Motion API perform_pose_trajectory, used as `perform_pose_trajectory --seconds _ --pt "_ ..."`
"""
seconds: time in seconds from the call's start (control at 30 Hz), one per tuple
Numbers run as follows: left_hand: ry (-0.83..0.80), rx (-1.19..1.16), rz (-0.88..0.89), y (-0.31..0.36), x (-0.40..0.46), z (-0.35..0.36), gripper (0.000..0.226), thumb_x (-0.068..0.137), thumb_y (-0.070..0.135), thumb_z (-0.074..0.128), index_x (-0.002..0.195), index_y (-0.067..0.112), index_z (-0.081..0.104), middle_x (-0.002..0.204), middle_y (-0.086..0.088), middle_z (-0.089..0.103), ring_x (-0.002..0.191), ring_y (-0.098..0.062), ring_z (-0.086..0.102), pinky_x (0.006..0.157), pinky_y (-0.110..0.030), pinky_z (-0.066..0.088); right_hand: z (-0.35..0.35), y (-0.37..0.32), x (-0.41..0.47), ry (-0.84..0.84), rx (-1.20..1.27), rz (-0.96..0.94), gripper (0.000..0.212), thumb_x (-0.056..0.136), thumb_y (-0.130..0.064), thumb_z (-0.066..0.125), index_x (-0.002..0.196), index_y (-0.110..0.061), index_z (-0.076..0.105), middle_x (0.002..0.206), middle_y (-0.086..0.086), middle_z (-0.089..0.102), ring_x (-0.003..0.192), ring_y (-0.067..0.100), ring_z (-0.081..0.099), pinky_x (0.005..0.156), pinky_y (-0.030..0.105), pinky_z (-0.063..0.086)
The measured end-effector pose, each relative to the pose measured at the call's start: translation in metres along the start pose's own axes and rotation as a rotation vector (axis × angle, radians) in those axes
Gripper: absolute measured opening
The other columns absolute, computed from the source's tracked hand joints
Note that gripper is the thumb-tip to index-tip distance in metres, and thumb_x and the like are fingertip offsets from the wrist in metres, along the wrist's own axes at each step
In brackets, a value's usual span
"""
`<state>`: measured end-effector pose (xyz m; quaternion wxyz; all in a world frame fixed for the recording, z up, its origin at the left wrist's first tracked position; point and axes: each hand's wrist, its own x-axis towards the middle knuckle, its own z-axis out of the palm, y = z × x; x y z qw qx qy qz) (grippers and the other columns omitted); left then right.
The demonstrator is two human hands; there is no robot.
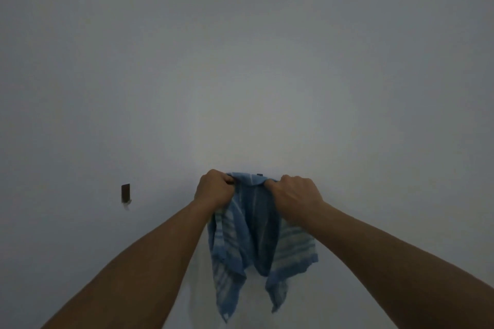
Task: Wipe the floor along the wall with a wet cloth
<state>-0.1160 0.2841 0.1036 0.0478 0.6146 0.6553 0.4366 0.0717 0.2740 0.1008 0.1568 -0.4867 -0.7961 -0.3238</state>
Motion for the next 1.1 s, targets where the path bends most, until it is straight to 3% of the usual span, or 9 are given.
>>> perform_pose_trajectory --seconds 0.13,0.27,0.4,0.47,0.57,0.8,1.1 --pt "-0.138 -0.111 -0.208 -0.005 0.003 0.005 0.031 0.068 0.021 0.076 0.090 0.002 0.067 0.099 -0.014 0.069 0.086 -0.026 0.065 0.071 -0.030 0.055 0.009 -0.006 -0.005 -0.081 0.186 0.052 0.043 0.094 -0.029 0.046 0.137 -0.025 0.042 0.109 0.010 0.062 0.094 0.029 0.062 0.072 0.034 0.044" --pt "-0.344 -0.092 -0.311 -0.008 -0.005 0.006 0.053 0.074 0.027 0.077 0.112 -0.002 0.056 0.109 -0.010 0.057 0.096 -0.028 0.056 0.067 -0.035 0.048 0.010 -0.005 -0.009 -0.208 0.471 0.127 0.047 0.087 -0.027 0.057 0.134 -0.028 0.053 0.120 0.006 0.063 0.100 0.026 0.061 0.077 0.030 0.049" --pt "-0.483 -0.037 -0.320 -0.013 -0.010 -0.006 0.053 0.078 0.029 0.075 0.120 0.000 0.058 0.125 -0.011 0.057 0.109 -0.029 0.054 0.089 -0.043 0.047 -0.010 0.005 -0.016 -0.320 0.546 0.133 0.043 0.081 -0.032 0.067 0.124 -0.024 0.067 0.114 0.005 0.067 0.101 0.023 0.062 0.077 0.026 0.048" --pt "-0.495 -0.037 -0.309 -0.015 -0.014 -0.014 0.043 0.073 0.029 0.078 0.108 0.005 0.067 0.126 -0.012 0.058 0.109 -0.030 0.055 0.094 -0.049 0.049 -0.019 0.008 -0.019 -0.319 0.606 0.206 0.032 0.078 -0.031 0.071 0.107 -0.018 0.076 0.105 0.005 0.073 0.095 0.020 0.066 0.081 0.030 0.055" --pt "-0.458 -0.077 -0.272 -0.013 -0.017 -0.022 0.034 0.074 0.031 0.078 0.094 0.005 0.071 0.117 -0.011 0.062 0.101 -0.027 0.058 0.089 -0.044 0.052 -0.028 0.009 -0.027 -0.371 0.703 0.285 0.024 0.079 -0.021 0.072 0.101 -0.014 0.076 0.088 0.008 0.074 0.077 0.016 0.072 0.065 0.028 0.059" --pt "-0.395 -0.147 -0.189 -0.007 -0.039 -0.028 0.034 0.078 0.024 0.076 0.099 0.000 0.064 0.109 -0.014 0.065 0.094 -0.027 0.064 0.079 -0.040 0.056 -0.041 0.002 -0.059 -0.321 0.812 0.306 0.015 0.084 -0.020 0.072 0.096 -0.011 0.073 0.080 0.003 0.074 0.069 0.009 0.073 0.062 0.024 0.059" --pt "-0.486 -0.135 -0.205 -0.012 -0.095 -0.035 0.048 0.078 0.027 0.077 0.113 -0.002 0.061 0.114 -0.013 0.064 0.096 -0.024 0.063 0.077 -0.035 0.055 -0.045 -0.014 -0.097 -0.394 0.880 0.357 0.015 0.084 -0.014 0.070 0.096 -0.006 0.073 0.076 0.003 0.072 0.068 0.011 0.073 0.057 0.021 0.057"
